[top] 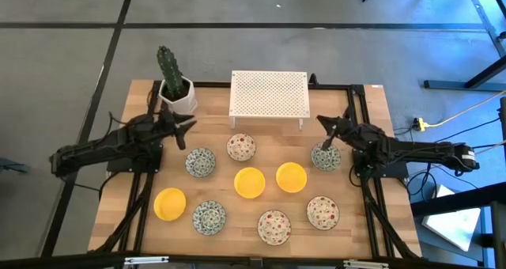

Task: Pick & Place Mini bowls
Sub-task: Put the top left blue white bowl on the shelf

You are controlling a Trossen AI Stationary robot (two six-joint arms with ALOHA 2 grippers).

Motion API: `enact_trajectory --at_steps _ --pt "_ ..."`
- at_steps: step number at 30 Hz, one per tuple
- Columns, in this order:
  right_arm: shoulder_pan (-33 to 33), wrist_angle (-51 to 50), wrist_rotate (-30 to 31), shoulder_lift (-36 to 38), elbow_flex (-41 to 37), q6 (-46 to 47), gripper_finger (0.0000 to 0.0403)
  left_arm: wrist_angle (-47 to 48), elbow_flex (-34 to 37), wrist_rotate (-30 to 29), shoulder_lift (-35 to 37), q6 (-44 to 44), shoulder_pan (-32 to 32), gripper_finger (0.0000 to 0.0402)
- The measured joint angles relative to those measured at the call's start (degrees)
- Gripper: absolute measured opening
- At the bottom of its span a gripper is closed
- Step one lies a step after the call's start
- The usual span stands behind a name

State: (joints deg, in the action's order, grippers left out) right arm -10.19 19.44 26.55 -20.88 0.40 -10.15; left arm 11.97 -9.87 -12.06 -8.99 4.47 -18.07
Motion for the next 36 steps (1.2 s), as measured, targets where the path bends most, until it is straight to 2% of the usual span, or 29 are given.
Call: enact_trajectory --at_steps 2,4,6,10,12,14,16,18,21,24,26,29,33,36 --pt "-0.05 1.37 -5.63 0.02 0.0 7.46 0.0023 -0.1 -1.18 3.25 -4.19 1.79 0.67 0.0131" --pt "-0.03 3.8 -14.13 0.02 0.0 17.94 0.0023 -0.16 -2.34 4.19 -8.87 3.83 1.48 0.0147" --pt "-0.1 9.0 -18.67 -0.55 -0.02 17.84 0.0023 0.15 -3.9 4.23 -14.04 5.84 2.52 0.016" --pt "-0.12 15.86 -22.45 -0.83 0.0 18.34 0.0023 2.93 -9.07 3.74 -24.73 6.13 5.18 0.0178" --pt "-0.2 19.96 -22.63 -0.79 0.0 16.37 0.0023 6.31 -13.29 1.92 -29.71 5.9 6.39 0.0184" --pt "-0.3 22.62 -19.29 -0.83 0.06 15.54 0.0023 10.64 -17.96 0.62 -34.37 5.9 7.44 0.0188" --pt "-0.69 21.65 -16.0 -0.81 0.92 16.02 0.0023 16.94 -21.96 0.6 -38.35 5.49 8.09 0.0191" --pt "-1.14 18.94 -15.51 -0.9 2.55 17.28 0.0023 22.9 -25.21 0.7 -42.21 5.52 8.35 0.0192" --pt "-1.71 13.68 -15.5 -2.35 6.15 20.29 0.0023 30.54 -27.72 2.32 -46.67 5.85 8.15 0.0192" --pt "-1.78 12.54 -13.93 -5.12 9.23 19.97 0.0023 30.86 -27.78 5.13 -49.79 6.11 7.91 0.0192" --pt "-1.78 12.9 -13.7 -7.22 10.66 18.98 0.0023 30.22 -27.78 9.33 -51.53 5.18 7.51 0.0192" --pt "-1.78 13.03 -16.85 -10.46 11.73 19.5 0.0023 30.12 -27.78 13.08 -54.42 5.01 7.43 0.0192" --pt "-1.76 13.26 -23.46 -14.28 11.8 21.4 0.0023 30.08 -27.78 10.49 -58.23 5.45 7.51 0.0192" --pt "-1.73 13.69 -25.32 -16.1 11.8 22.19 0.0023 29.99 -27.78 10.36 -60.74 5.4 7.52 0.0191"
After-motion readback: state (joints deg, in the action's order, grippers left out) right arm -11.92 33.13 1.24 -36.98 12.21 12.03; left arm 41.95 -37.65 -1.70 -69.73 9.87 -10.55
